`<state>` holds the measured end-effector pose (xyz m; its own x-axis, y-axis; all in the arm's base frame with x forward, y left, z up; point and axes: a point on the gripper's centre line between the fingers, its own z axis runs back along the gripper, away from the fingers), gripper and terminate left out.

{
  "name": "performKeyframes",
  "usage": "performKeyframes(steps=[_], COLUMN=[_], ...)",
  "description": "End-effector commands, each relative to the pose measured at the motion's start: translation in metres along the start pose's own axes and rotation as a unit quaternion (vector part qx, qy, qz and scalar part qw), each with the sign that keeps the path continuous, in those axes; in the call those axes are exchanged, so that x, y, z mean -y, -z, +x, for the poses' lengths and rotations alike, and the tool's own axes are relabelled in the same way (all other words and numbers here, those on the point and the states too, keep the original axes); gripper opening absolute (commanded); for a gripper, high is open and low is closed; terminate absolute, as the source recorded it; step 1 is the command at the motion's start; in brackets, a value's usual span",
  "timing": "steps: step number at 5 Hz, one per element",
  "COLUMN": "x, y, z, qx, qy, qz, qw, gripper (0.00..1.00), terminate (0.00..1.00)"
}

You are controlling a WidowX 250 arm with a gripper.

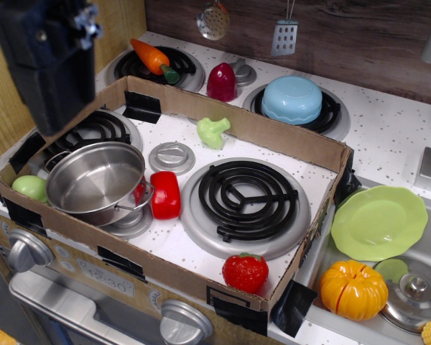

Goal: Put broccoli in pot

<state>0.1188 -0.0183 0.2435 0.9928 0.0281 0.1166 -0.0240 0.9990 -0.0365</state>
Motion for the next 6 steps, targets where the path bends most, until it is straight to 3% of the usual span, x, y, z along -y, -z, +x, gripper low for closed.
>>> performKeyframes(steps=[1, 2, 4, 6], x=[0.0, 0.005, 0.0, 0.004], y=[0.0, -0.001, 0.017, 0.047], z=[0.0, 0.031, 0.095, 0.134], qx=[0.0, 0.025, 0.028, 0.013], qy=[0.0, 0.013, 0.044, -0.003], qz=[0.0, -0.011, -0.003, -0.009], qw=[1.0, 0.9995, 0.9987, 0.9999], gripper=[1.0, 1.0, 1.0, 1.0], terminate=[0.0, 0.0, 0.0, 0.0])
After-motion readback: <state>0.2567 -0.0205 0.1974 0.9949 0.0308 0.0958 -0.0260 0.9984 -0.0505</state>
